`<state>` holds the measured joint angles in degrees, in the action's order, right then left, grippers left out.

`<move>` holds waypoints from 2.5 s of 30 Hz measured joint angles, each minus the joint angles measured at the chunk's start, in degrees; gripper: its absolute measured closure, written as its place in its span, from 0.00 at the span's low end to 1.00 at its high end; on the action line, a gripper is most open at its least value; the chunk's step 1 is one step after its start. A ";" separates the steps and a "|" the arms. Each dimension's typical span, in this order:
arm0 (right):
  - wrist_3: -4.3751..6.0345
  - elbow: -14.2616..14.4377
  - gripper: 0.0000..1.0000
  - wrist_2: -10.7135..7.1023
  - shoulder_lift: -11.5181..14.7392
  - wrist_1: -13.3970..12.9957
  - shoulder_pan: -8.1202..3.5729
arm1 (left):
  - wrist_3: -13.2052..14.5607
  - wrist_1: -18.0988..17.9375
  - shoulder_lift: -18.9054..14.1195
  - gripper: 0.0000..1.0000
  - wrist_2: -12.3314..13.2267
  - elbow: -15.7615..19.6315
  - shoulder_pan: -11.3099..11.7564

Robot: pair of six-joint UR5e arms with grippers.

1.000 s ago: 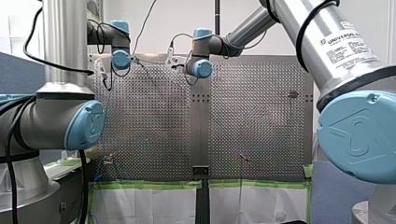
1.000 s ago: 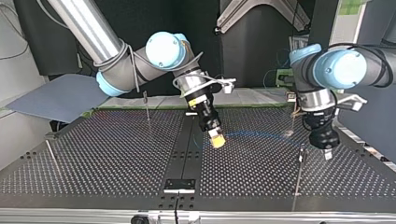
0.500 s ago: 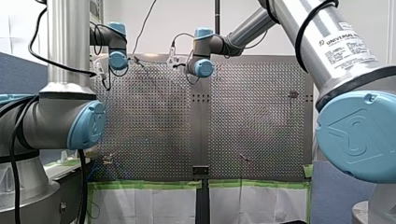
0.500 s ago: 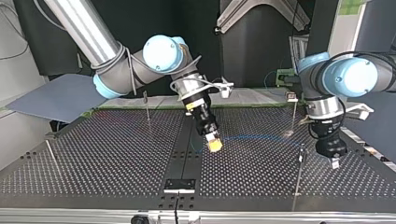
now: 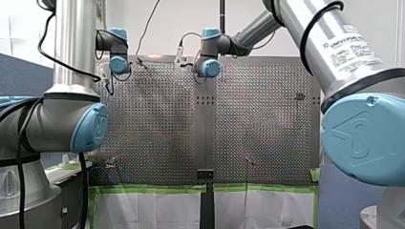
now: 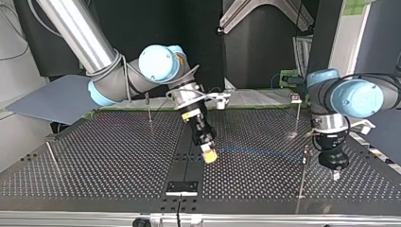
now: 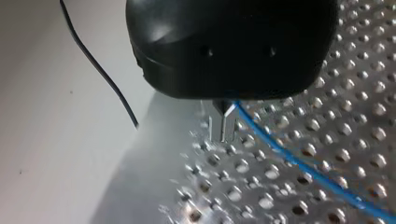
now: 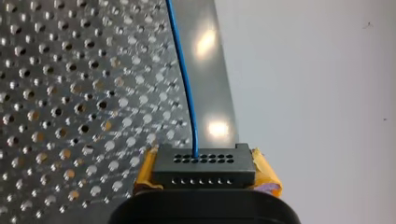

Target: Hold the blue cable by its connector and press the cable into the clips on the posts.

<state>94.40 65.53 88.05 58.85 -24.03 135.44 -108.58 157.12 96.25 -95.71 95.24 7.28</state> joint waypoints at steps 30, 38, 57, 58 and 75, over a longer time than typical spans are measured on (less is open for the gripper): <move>0.99 -12.44 1.00 -3.54 -8.51 4.92 -4.24 | -4.26 -2.26 1.33 0.78 3.99 -1.30 2.42; 0.75 -12.97 1.00 -3.68 -8.52 5.85 -4.20 | -4.10 -0.46 1.32 0.00 5.35 -1.29 2.59; 0.83 -13.00 1.00 -4.10 -8.52 6.58 -4.27 | 0.22 9.69 -3.65 0.00 1.22 2.94 2.04; 0.87 -13.00 1.00 -4.10 -8.52 6.58 -4.27 | -0.05 10.16 -4.09 0.00 1.64 3.37 2.02; 1.15 -13.00 1.00 -4.15 -8.54 7.00 -4.24 | 2.11 18.33 -12.28 0.00 7.99 10.86 0.03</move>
<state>95.55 52.53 83.90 50.31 -17.03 131.21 -106.47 175.45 83.98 -87.71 106.10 7.31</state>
